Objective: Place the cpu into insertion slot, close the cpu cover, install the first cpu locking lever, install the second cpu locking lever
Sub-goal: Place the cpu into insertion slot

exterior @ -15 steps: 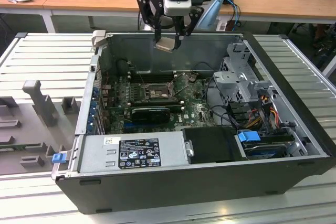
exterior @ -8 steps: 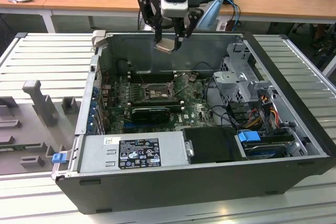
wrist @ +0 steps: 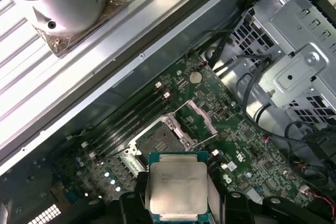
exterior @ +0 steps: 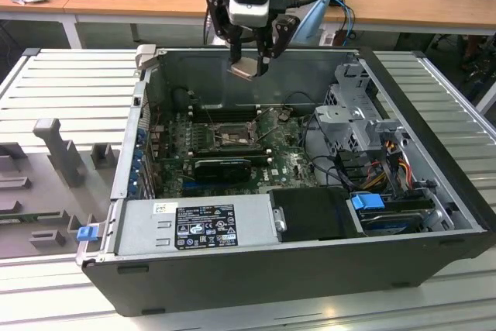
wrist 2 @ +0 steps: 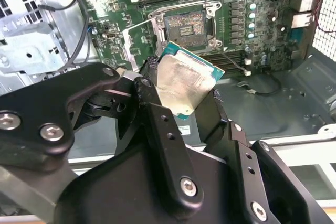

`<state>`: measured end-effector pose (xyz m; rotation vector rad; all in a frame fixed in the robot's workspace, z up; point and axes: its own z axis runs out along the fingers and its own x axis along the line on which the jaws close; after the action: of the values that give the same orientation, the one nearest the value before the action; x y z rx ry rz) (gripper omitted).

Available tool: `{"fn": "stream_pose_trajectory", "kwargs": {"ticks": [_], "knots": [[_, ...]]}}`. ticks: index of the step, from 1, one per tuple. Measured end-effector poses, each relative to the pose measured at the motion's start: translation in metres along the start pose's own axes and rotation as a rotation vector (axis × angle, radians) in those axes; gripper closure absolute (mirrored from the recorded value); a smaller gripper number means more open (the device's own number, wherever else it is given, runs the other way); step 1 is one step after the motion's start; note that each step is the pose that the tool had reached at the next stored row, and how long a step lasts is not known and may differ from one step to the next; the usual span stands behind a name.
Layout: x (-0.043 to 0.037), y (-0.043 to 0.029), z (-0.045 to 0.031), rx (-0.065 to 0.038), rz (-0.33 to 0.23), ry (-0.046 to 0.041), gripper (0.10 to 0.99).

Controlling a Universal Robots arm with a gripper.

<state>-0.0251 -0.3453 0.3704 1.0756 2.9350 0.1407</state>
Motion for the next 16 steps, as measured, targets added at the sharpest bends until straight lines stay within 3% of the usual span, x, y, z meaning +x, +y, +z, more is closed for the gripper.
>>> {"fn": "stream_pose_trajectory", "kwargs": {"ticks": [16], "knots": [[-0.0001,-0.0005,0.0052,-0.003,0.216,-0.0198,0.557]]}}
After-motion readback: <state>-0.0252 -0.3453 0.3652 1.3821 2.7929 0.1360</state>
